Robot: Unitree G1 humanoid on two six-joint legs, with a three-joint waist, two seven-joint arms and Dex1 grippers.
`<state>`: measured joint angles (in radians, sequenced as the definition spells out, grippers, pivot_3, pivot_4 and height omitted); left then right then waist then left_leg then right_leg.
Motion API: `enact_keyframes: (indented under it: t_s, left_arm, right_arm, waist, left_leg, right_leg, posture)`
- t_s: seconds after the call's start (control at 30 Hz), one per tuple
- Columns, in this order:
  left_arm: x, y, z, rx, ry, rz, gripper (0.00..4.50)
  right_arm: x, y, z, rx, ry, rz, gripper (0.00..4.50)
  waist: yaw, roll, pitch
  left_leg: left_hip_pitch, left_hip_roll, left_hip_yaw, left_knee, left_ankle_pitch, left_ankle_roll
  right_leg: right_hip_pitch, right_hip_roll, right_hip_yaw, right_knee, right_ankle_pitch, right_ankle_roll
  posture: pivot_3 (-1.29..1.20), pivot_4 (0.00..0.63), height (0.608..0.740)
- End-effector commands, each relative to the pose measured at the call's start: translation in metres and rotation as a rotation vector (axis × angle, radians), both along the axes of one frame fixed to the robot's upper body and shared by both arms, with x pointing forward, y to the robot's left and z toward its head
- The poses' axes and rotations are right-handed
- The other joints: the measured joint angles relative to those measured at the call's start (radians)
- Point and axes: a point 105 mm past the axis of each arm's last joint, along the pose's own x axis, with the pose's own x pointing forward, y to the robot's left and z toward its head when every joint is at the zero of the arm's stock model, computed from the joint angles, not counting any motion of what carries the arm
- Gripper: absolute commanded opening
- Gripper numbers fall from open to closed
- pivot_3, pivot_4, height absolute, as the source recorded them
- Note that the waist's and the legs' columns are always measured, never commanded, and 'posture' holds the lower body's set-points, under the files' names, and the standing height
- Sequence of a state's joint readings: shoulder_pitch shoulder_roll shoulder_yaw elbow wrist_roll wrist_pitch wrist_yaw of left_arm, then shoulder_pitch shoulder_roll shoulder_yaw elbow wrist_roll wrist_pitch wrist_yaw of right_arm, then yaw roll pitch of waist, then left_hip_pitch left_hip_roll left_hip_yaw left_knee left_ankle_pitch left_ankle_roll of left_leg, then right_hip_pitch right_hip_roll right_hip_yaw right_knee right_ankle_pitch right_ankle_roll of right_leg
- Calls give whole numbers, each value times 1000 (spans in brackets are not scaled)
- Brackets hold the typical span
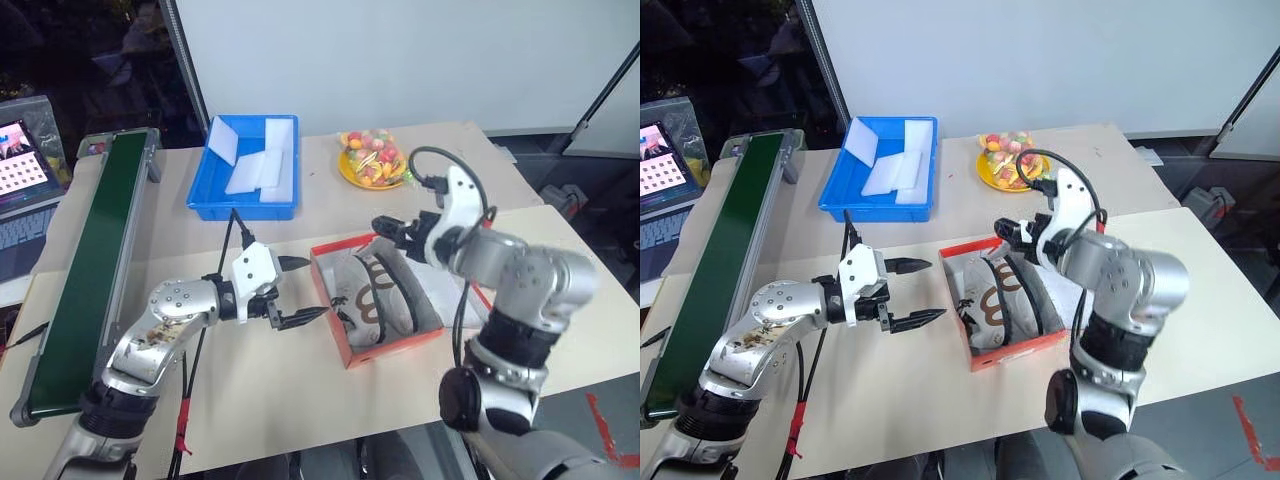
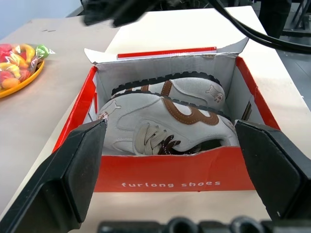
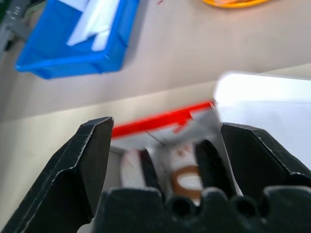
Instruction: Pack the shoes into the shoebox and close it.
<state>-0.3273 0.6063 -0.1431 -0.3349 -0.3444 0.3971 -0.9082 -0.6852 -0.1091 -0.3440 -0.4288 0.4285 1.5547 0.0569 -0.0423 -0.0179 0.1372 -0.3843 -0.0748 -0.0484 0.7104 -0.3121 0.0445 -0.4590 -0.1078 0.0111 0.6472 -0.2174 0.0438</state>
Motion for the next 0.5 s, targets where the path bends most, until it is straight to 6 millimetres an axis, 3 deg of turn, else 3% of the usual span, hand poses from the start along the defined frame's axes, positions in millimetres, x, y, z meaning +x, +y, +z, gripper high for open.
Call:
enact_keyframes:
  t_s: [0.03,0.3,0.43,0.5]
  left_arm:
    - [-1,-5,10,-6,-46,-35,4500]
    - [-3,-7,6,2,-37,-76,4500]
    - [-2,-10,6,-1,-36,-89,4500]
    - [-1,-11,5,-2,-35,-90,4500]
  right_arm:
    - [-8,6,13,-22,-102,7,2858]
    - [-33,-20,-3,-95,-112,-49,101]
    - [-53,-25,-5,-194,-145,18,44]
    - [-74,-39,-6,-255,-150,57,44]
  waist:
    - [-4,0,0]
    - [5,0,0]
    - [7,0,0]
    - [13,0,0]
  left_leg:
    - [0,0,1,0,0,0]
    - [2,0,1,1,0,0]
    - [2,0,1,0,0,0]
    - [2,0,1,0,0,0]
  right_leg:
    - [0,0,1,0,0,0]
    - [2,1,1,0,0,0]
    - [2,1,1,0,0,0]
    - [2,1,1,0,0,0]
  posture:
    - [0,150,724]
    - [0,150,724]
    - [0,150,724]
    - [0,150,724]
